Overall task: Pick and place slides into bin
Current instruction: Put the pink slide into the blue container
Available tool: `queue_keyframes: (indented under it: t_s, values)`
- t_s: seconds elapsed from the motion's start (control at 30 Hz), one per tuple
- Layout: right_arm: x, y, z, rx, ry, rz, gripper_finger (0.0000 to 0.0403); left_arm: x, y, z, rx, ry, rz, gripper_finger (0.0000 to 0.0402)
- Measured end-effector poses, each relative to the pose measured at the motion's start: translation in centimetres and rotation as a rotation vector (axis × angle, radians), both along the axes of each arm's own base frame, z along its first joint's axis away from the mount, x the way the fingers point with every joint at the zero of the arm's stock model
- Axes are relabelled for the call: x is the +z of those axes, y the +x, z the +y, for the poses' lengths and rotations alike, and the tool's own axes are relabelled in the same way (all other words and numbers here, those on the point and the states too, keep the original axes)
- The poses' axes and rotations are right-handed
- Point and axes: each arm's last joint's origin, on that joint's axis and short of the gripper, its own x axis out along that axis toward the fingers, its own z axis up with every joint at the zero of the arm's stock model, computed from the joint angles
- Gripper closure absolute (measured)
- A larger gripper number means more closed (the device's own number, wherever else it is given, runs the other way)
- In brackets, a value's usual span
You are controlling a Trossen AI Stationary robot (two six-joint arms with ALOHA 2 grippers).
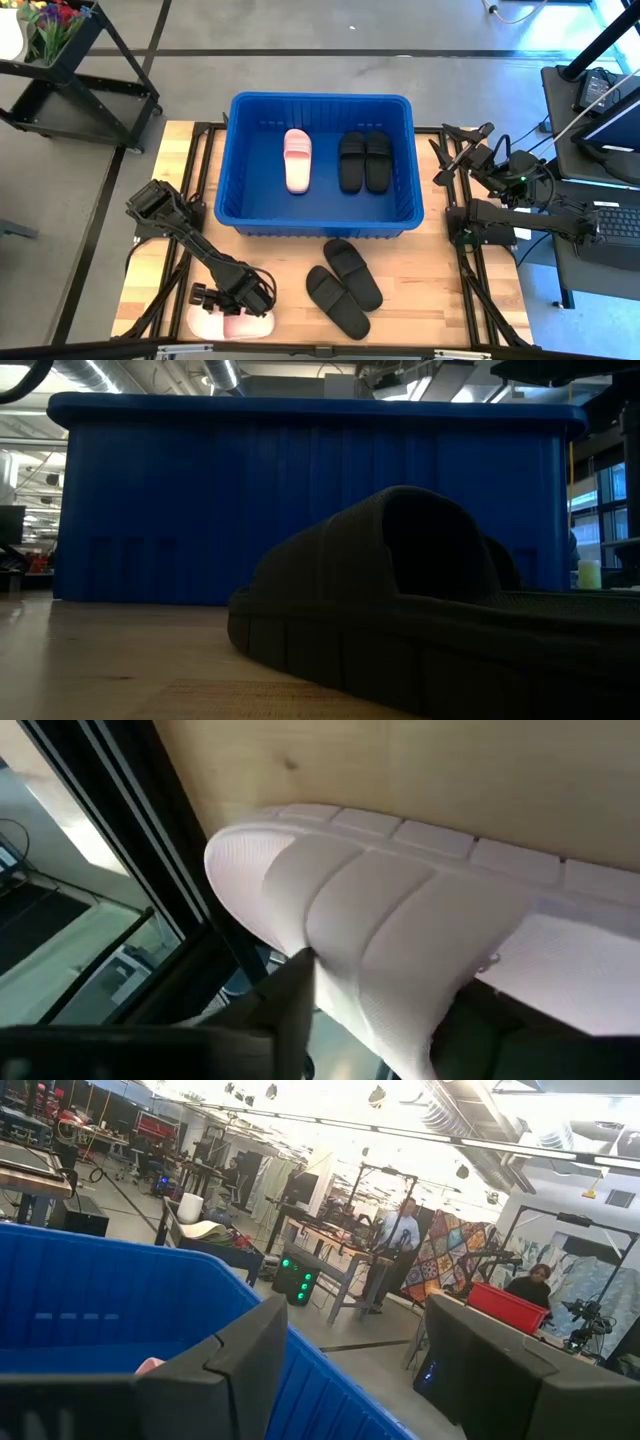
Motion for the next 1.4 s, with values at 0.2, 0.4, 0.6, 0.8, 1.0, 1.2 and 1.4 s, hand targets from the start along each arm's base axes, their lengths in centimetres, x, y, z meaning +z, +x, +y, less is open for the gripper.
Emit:
queue_keyframes:
  t_s: [0.2,0.4,0.6,0.8,1.0,1.2,1.4]
  values:
    - [0.0,0.0,0.0,0.000,0.000,0.000,0.0164,-0.1,0.1,0.2,-0.005,0.053,-0.041,0.0368]
    - [0.0,0.0,0.0,0.000,0.000,0.000,0.0164,0.0,0.4,0.1,-0.051,0.059,-0.143,0.0392]
    - [0.0,0.0,0.0,0.000,0.000,-0.001,0.0164,2.1,0.9,1.1,-0.103,0.120,-0.369,0.0396]
    - [0.1,0.0,0.0,0.000,-0.002,-0.009,0.0164,7.2,0.3,3.3,-0.088,0.305,-0.736,0.0397]
    - [0.1,0.0,0.0,0.000,-0.002,-0.008,0.0164,14.0,-0.8,5.4,-0.094,0.395,-1.237,0.0398]
    - [0.1,0.0,0.0,0.001,0.000,-0.011,0.0164,20.3,-2.0,10.0,-0.155,0.747,-1.645,0.0398]
    - [0.1,0.0,0.0,0.001,0.000,-0.017,0.0164,23.9,-3.6,15.0,-0.450,1.119,-1.711,0.0399]
